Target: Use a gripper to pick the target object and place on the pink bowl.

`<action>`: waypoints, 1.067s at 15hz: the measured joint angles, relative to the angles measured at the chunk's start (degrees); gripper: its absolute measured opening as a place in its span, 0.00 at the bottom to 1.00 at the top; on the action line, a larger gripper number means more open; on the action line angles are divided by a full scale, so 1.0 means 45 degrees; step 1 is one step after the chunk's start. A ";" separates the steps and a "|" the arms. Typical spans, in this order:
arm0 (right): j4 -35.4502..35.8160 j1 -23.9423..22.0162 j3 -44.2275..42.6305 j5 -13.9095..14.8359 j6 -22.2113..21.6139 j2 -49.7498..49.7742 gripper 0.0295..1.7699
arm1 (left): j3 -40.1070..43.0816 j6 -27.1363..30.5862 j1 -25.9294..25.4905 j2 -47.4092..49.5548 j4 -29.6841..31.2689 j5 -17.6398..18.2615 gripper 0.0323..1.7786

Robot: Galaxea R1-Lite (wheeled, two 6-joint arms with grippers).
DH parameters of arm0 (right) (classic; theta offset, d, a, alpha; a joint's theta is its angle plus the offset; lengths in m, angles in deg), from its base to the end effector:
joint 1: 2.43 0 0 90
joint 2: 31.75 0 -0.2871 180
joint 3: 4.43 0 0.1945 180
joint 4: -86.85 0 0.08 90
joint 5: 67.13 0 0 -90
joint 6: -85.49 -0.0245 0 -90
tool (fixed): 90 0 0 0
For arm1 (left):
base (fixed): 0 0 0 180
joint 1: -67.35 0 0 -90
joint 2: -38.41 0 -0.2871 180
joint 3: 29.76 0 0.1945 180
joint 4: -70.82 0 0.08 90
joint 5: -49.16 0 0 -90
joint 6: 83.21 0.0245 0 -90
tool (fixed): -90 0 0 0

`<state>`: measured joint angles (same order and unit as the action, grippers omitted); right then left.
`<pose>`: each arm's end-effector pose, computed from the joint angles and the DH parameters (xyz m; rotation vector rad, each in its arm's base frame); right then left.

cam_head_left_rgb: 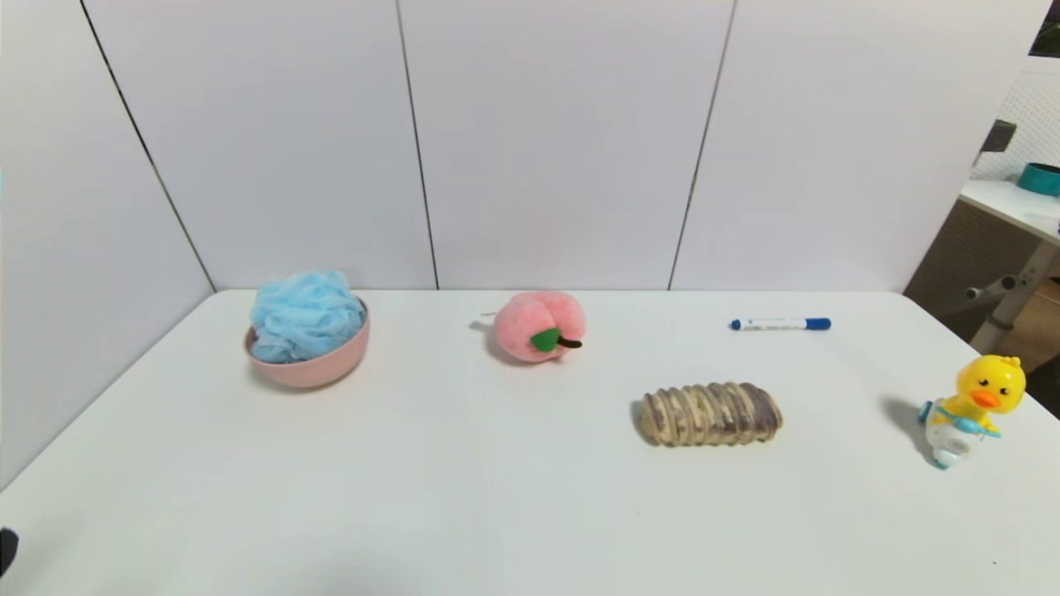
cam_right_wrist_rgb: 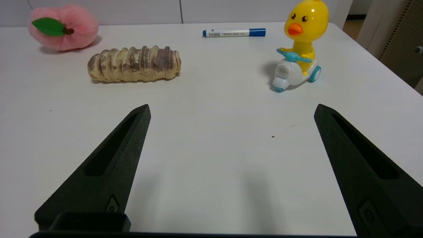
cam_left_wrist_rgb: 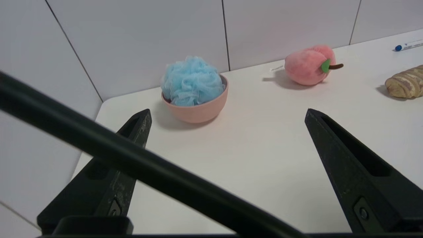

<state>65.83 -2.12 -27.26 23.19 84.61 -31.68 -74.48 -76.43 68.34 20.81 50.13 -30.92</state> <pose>-0.0035 -0.0002 0.0788 0.0155 -0.0328 0.0001 0.0029 -0.0043 0.1871 0.1266 -0.1232 -0.1834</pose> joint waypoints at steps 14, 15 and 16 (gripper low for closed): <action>0.0000 0.0011 0.0000 0.0005 0.0000 0.0000 0.97 | 0.4857 -0.0791 -0.0103 0.3936 -0.0477 -0.2089 0.95; 0.0000 0.0011 0.0000 0.0000 0.0000 0.0000 0.97 | 0.4857 -0.0840 -0.0103 0.3936 -0.0477 -0.2089 0.95; 0.0000 0.0011 0.0000 0.0000 0.0000 0.0000 0.97 | 0.4863 -0.0875 -0.0103 0.3936 -0.0477 -0.2089 0.95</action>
<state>65.83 -2.07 -27.26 23.19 84.61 -31.68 -52.60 -80.37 67.87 38.52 47.98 -40.32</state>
